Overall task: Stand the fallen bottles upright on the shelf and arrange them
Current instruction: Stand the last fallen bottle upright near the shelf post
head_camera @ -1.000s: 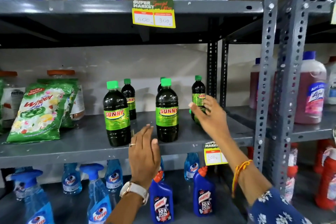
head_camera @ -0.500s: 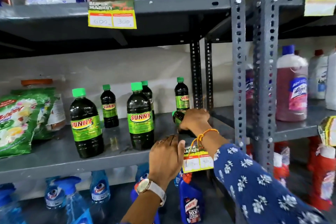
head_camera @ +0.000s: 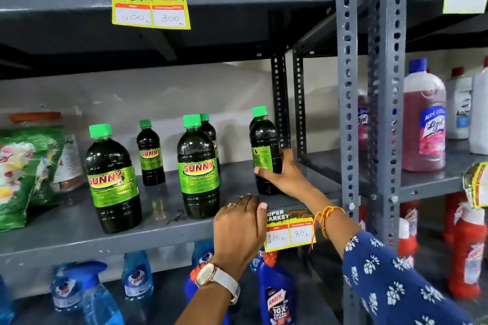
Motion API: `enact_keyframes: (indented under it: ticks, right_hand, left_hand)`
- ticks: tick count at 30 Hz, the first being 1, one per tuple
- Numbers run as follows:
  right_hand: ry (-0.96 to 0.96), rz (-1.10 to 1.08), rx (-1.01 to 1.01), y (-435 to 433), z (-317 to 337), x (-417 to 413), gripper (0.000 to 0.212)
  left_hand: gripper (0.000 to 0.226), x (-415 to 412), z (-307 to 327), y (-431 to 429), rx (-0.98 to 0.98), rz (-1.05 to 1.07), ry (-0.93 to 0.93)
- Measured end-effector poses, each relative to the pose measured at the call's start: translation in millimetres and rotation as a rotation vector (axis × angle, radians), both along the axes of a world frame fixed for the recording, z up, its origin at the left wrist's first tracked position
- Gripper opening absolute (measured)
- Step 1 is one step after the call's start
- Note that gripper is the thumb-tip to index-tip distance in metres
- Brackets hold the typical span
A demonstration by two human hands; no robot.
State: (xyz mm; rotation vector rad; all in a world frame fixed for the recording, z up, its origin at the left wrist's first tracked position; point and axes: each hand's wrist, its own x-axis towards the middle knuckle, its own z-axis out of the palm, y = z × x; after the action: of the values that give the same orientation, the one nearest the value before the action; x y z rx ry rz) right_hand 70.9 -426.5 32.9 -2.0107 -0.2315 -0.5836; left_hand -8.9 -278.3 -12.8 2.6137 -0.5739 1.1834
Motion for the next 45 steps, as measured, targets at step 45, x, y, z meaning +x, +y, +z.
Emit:
enact_keyframes:
  ticks: [45]
  right_hand:
    - [0.082,-0.027,0.178,-16.1,11.1,7.1,0.049]
  left_hand:
    - [0.043,4.2,5.3,-11.0,-0.092,0.015,-0.015]
